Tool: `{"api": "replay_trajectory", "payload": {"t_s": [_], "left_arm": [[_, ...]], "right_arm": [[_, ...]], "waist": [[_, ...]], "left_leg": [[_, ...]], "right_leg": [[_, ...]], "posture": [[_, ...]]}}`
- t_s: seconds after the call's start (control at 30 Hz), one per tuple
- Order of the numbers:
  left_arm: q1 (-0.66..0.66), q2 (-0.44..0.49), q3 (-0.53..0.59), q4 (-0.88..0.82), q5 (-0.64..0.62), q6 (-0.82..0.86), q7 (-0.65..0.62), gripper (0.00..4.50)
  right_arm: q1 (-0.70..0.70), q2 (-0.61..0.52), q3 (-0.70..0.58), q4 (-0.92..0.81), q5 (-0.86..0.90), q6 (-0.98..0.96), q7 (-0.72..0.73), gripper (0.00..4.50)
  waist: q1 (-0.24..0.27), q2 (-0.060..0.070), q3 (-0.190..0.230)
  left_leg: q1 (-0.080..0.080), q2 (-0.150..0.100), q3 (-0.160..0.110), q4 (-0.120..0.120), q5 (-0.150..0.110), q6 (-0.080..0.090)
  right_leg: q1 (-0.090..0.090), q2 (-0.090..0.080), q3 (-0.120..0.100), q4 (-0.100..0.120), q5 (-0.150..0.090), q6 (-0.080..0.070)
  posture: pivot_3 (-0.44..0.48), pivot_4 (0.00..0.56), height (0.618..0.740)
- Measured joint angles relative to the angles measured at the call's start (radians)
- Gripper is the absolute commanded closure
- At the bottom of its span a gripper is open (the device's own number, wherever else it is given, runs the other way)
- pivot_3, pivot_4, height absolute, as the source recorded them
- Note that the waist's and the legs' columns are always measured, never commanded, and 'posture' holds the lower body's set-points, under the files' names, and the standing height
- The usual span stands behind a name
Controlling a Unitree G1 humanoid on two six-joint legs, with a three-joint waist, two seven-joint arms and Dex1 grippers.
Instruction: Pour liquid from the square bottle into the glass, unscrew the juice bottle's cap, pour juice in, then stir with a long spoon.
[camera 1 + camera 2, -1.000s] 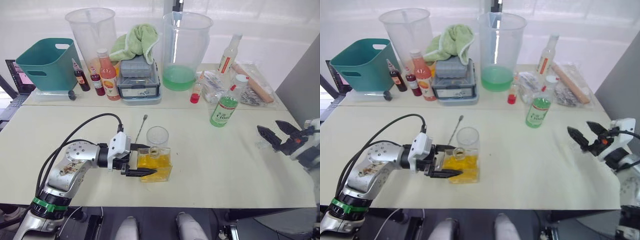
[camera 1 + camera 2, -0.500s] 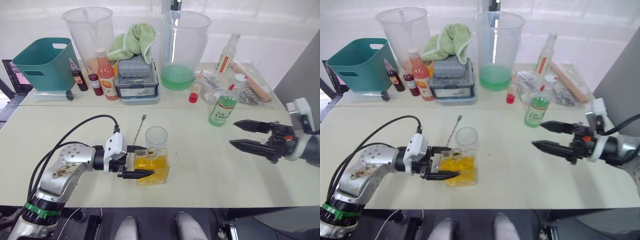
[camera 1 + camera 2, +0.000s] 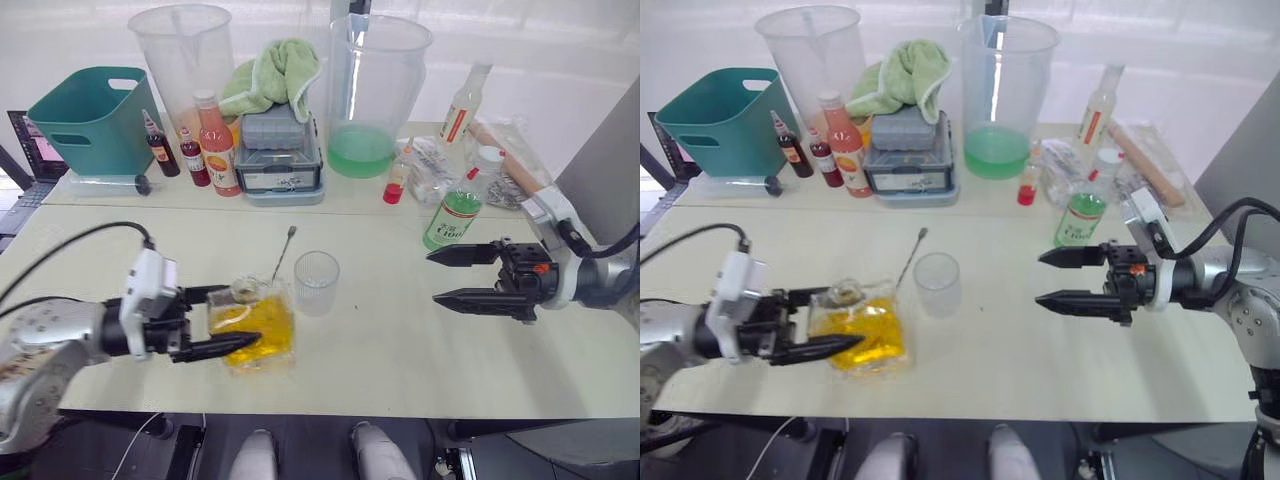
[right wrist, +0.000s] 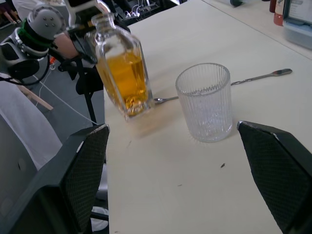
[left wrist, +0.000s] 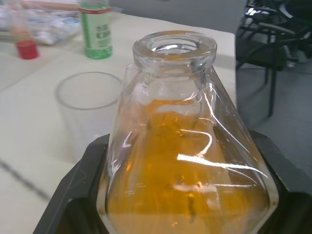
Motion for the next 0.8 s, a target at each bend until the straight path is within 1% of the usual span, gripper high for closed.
{"api": "replay_trajectory", "payload": {"t_s": [0.1,0.17,0.2,0.27,0.3,0.33,0.4,0.47,0.6,0.7,0.8], "left_arm": [[-0.008,0.048,0.071,0.090,0.017,-0.009,-0.020,1.70],[-0.027,0.057,0.080,0.133,0.038,-0.021,-0.021,1.70],[-0.059,0.057,0.067,0.161,0.054,-0.025,-0.016,1.70],[-0.175,0.056,0.004,0.224,0.103,-0.033,0.027,1.70],[-0.256,0.048,-0.040,0.266,0.141,-0.039,0.067,1.70],[-0.311,0.040,-0.067,0.294,0.176,-0.052,0.105,1.70],[-0.376,0.023,-0.111,0.322,0.249,-0.078,0.169,1.70],[-0.397,0.005,-0.162,0.325,0.306,-0.104,0.203,1.70],[-0.445,-0.058,-0.326,0.376,0.449,-0.175,0.238,1.70],[-0.490,-0.094,-0.391,0.423,0.522,-0.230,0.251,1.70],[-0.564,-0.131,-0.450,0.460,0.625,-0.311,0.290,1.70]], "right_arm": [[-0.020,0.014,0.026,0.032,-0.029,-0.011,0.027,0.04],[-0.025,0.017,0.035,0.044,-0.040,-0.015,0.033,0.04],[-0.026,0.021,0.038,0.046,-0.047,-0.016,0.039,0.04],[-0.029,0.031,0.041,0.043,-0.055,-0.017,0.043,0.04],[-0.025,0.031,0.040,0.041,-0.056,-0.018,0.044,0.04],[-0.020,0.032,0.038,0.035,-0.056,-0.018,0.043,0.04],[0.001,0.032,0.026,0.020,-0.056,-0.017,0.037,0.04],[0.023,0.032,0.010,0.012,-0.056,-0.017,0.026,0.04],[0.076,0.032,-0.029,-0.028,-0.054,-0.015,-0.003,0.04],[0.101,0.032,-0.046,-0.059,-0.052,-0.008,-0.023,0.04],[0.134,0.032,-0.076,-0.094,-0.041,-0.003,-0.050,0.04]], "waist": [[-0.001,0.000,0.001],[-0.001,0.000,0.001],[0.003,0.000,0.001],[0.014,-0.001,0.002],[0.021,-0.001,0.002],[0.024,-0.001,0.002],[0.023,-0.001,0.002],[0.023,-0.001,0.002],[0.024,-0.001,0.002],[0.024,-0.001,0.002],[0.026,-0.001,0.002]], "left_leg": [[0.000,0.000,0.001,0.000,0.000,0.000],[0.000,0.000,0.001,0.000,0.000,0.000],[0.000,0.000,0.000,0.000,0.000,0.000],[-0.002,0.000,-0.001,0.000,0.001,-0.001],[-0.002,0.000,-0.002,0.001,0.001,-0.001],[-0.002,0.000,-0.001,0.001,0.001,-0.001],[-0.003,0.000,-0.001,0.001,0.001,-0.001],[-0.004,0.000,-0.001,0.000,0.000,0.000],[-0.007,0.000,-0.002,-0.001,-0.001,0.001],[-0.008,-0.001,-0.002,0.000,-0.001,0.001],[-0.007,-0.001,-0.003,0.001,-0.001,0.001]], "right_leg": [[-0.001,0.000,0.000,0.000,0.000,0.000],[-0.001,0.000,0.000,0.000,0.000,0.000],[0.000,0.000,0.000,0.000,0.000,0.000],[-0.001,0.000,-0.002,0.000,0.001,-0.001],[-0.001,0.000,-0.002,0.000,0.001,-0.001],[-0.001,0.000,-0.002,0.000,0.002,-0.001],[-0.001,-0.001,-0.002,-0.001,0.003,-0.002],[-0.002,-0.001,-0.002,-0.001,0.006,-0.007],[-0.005,0.000,-0.003,0.000,0.007,-0.009],[-0.005,-0.001,-0.003,0.000,0.007,-0.009],[-0.003,0.000,-0.003,0.000,0.008,-0.009]], "posture": [[0.000,0.150,0.728],[0.000,0.150,0.728],[0.000,0.150,0.728],[0.000,0.150,0.728],[0.000,0.150,0.728],[0.000,0.150,0.728],[0.000,0.150,0.728],[0.000,0.150,0.728],[0.000,0.150,0.728],[0.000,0.150,0.728],[0.000,0.150,0.728]]}}
